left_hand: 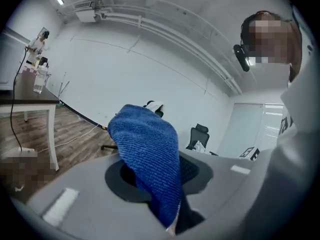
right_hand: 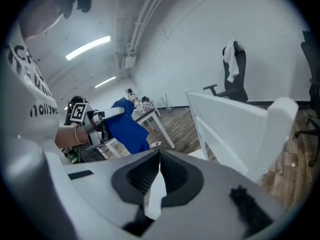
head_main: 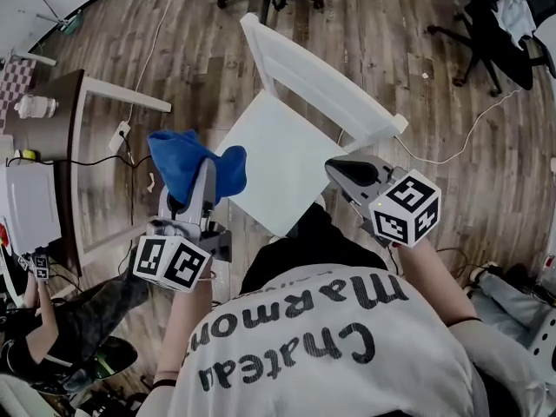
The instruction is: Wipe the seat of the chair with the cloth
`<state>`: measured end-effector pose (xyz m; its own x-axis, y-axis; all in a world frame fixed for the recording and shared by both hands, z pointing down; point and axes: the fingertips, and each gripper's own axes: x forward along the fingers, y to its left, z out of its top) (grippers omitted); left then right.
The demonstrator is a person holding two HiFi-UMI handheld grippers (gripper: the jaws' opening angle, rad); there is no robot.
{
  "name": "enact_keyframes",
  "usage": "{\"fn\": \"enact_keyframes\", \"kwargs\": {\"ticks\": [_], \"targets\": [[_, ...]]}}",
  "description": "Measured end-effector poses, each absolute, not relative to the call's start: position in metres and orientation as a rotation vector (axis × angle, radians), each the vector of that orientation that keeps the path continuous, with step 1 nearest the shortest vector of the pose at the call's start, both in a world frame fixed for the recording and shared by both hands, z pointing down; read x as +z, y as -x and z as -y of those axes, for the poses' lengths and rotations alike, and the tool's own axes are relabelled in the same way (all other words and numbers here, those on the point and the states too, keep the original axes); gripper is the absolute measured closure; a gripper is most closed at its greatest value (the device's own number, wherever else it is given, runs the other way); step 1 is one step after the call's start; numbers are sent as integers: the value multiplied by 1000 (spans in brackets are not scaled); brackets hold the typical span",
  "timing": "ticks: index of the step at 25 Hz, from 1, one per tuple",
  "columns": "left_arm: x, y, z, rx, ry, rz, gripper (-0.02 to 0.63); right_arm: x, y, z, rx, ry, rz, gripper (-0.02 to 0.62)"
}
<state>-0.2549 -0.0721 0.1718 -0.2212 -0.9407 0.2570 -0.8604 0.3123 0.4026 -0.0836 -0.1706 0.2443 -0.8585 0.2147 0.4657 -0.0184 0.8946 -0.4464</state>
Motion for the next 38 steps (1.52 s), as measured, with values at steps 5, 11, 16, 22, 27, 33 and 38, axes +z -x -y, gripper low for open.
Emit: {"fn": "enact_keyframes", "kwargs": {"ticks": [5, 11, 16, 22, 27, 33, 38], "targets": [[230, 269, 88, -225, -1518, 2059, 485, 288, 95, 171, 641, 150, 2486, 578], [317, 310, 103, -208, -1417, 1931, 485, 356, 64, 158, 837, -127, 2329, 578], [393, 349, 134, -353, -1313, 1820, 488, 389, 44, 148, 1009, -410, 2255, 578], [441, 397, 187, -528, -1269, 1806, 486, 423, 71, 118, 1070, -517, 2242, 578], [482, 416, 232, -632, -1292, 1770, 478, 433, 103, 99, 1165, -618, 2289, 578], [544, 400, 254, -431, -1432, 1722, 455, 457, 85, 65, 1256, -694, 2195, 578], [599, 364, 248, 51, -1606, 1620, 291, 463, 72, 44, 1305, -750, 2131, 578]]}}
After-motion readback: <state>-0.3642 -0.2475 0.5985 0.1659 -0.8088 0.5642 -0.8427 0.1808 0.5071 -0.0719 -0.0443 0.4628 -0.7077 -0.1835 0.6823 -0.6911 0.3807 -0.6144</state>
